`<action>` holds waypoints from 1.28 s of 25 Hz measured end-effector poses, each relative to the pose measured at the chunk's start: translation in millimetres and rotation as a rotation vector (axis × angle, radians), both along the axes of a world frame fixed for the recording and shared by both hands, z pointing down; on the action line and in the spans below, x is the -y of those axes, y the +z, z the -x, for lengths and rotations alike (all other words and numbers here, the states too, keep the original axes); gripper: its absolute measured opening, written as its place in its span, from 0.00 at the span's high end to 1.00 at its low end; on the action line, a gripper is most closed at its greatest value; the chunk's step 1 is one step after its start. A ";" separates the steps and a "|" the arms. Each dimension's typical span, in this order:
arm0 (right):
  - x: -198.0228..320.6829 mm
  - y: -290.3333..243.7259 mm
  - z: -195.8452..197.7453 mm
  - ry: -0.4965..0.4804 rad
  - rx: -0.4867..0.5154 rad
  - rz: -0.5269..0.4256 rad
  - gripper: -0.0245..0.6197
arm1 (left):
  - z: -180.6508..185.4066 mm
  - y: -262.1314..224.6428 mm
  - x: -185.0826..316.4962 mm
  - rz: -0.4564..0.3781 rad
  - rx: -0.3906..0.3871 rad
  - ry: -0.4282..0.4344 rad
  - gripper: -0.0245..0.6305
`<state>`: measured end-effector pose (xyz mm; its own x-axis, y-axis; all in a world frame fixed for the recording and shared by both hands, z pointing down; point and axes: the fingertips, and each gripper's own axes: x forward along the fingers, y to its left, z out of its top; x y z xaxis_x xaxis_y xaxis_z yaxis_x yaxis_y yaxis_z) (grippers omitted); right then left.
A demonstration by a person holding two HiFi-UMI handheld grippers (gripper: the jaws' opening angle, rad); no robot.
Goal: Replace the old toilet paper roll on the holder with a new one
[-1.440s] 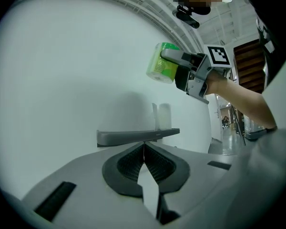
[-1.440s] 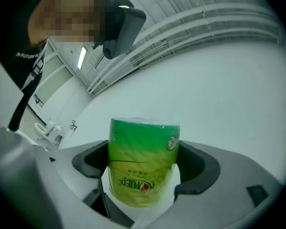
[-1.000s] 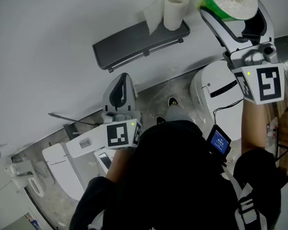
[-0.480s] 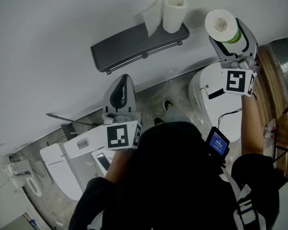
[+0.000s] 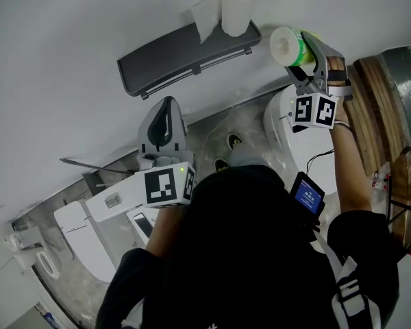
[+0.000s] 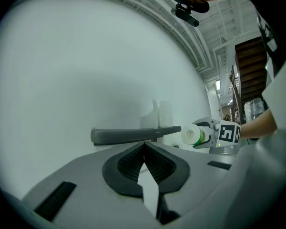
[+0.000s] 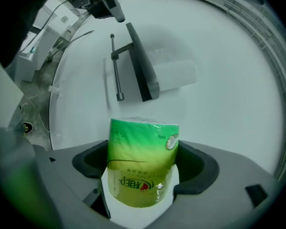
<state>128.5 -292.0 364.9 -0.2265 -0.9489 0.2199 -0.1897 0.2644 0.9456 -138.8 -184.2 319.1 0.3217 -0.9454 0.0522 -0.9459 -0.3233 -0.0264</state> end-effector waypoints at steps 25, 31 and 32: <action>5.2 41.8 108.0 -0.148 -0.253 -0.019 0.32 | 10.6 -4.5 0.7 -0.001 -0.007 -0.045 0.93; -3.4 39.4 133.5 -0.181 -0.271 -0.048 0.32 | 15.6 -4.8 1.4 0.000 -0.006 -0.053 0.93; -4.5 38.6 137.1 -0.184 -0.275 -0.056 0.32 | 16.0 -5.1 1.1 0.000 -0.004 -0.053 0.93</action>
